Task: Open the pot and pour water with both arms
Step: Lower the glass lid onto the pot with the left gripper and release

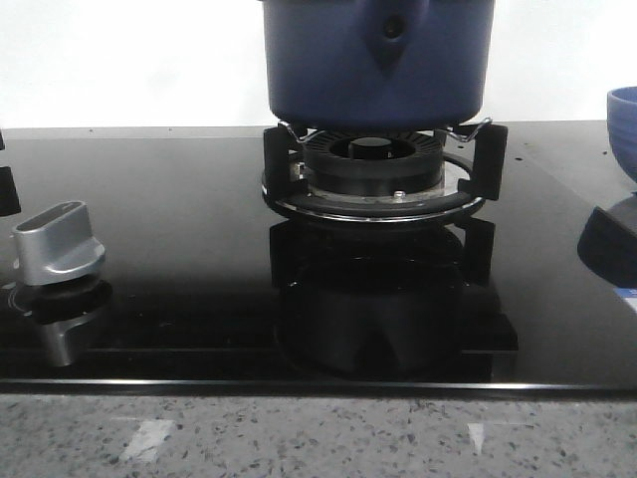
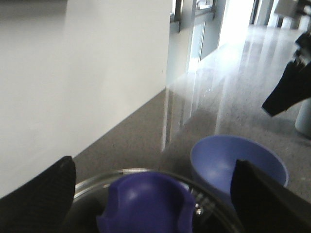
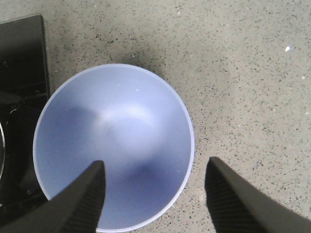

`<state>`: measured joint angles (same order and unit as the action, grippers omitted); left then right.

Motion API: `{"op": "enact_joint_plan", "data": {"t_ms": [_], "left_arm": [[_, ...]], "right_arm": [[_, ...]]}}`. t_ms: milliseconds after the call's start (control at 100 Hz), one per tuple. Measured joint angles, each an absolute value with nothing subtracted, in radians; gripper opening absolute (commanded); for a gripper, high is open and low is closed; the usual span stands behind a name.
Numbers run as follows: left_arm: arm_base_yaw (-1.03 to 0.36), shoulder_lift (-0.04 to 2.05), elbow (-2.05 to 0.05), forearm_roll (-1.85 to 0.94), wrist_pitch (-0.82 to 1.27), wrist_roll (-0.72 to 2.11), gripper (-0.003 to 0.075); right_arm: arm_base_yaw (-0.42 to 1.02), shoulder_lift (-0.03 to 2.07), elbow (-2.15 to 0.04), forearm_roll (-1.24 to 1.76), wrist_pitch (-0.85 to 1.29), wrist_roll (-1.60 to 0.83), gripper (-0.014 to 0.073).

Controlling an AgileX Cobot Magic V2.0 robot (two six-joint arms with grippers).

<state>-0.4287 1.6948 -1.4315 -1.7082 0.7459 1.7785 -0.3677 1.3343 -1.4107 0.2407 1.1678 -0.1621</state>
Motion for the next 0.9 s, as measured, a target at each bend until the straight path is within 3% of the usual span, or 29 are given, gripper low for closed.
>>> {"op": "enact_joint_plan", "data": {"t_ms": [190, 330, 420, 550, 620, 900], "left_arm": [[-0.359, 1.572, -1.432, -1.735, 0.796, 1.777, 0.0477], [-0.288, 1.468, -1.432, -1.739, 0.816, 1.777, 0.0332], [-0.238, 1.407, -1.432, -1.739, 0.820, 1.774, 0.0197], [-0.175, 1.338, -1.434, -1.740, 0.826, 1.725, -0.0022], [-0.141, 1.310, -1.434, -1.738, 0.828, 1.688, -0.0020], [-0.026, 1.181, -1.406, -1.550, 0.716, 1.486, -0.0020]], "right_arm": [[-0.368, 1.329, -1.411, 0.294, 1.161, -0.165, 0.0402], [-0.368, 1.305, -1.411, 0.411, 1.132, -0.211, 0.0376], [-0.368, 1.280, -1.411, 0.529, 1.106, -0.287, 0.0279], [-0.368, 1.253, -1.411, 0.759, 1.062, -0.417, 0.0041], [-0.368, 1.240, -1.411, 0.884, 1.047, -0.493, -0.0074], [-0.368, 1.147, -1.341, 1.176, 0.964, -0.796, -0.0046]]}}
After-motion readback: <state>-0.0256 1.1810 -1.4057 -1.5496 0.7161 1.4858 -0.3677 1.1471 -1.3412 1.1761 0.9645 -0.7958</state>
